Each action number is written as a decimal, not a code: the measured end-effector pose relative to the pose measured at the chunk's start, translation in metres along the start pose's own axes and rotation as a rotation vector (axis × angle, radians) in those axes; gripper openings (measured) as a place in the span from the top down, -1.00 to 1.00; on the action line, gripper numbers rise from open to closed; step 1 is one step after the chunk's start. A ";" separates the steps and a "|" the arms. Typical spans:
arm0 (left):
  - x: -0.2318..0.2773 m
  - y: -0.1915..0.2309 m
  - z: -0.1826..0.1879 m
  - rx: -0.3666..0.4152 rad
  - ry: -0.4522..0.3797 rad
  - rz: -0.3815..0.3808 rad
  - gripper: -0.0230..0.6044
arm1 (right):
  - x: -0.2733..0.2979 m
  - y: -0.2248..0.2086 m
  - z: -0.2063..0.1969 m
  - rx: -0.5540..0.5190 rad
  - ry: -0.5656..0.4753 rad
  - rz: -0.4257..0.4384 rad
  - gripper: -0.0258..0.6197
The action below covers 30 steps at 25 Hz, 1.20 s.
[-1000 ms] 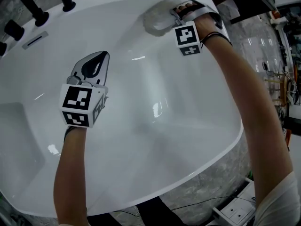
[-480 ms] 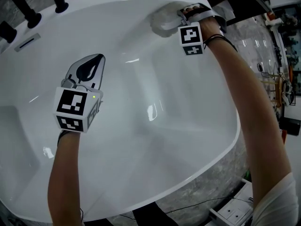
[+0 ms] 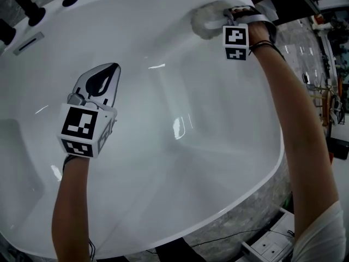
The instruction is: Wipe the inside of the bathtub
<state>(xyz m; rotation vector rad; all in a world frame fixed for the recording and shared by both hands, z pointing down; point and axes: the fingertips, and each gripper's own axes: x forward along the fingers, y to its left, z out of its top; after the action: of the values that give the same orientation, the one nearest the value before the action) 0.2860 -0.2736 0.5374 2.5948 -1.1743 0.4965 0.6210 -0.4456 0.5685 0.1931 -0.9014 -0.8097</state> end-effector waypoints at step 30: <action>-0.027 0.031 -0.009 0.001 -0.022 -0.003 0.89 | 0.015 0.035 0.121 1.696 -0.385 0.464 0.62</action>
<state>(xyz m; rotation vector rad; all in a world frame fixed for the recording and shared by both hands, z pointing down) 0.2436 -0.2723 0.5376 2.6087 -1.1766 0.4691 0.5534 -0.4112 0.6700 1.2644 -1.7295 0.5591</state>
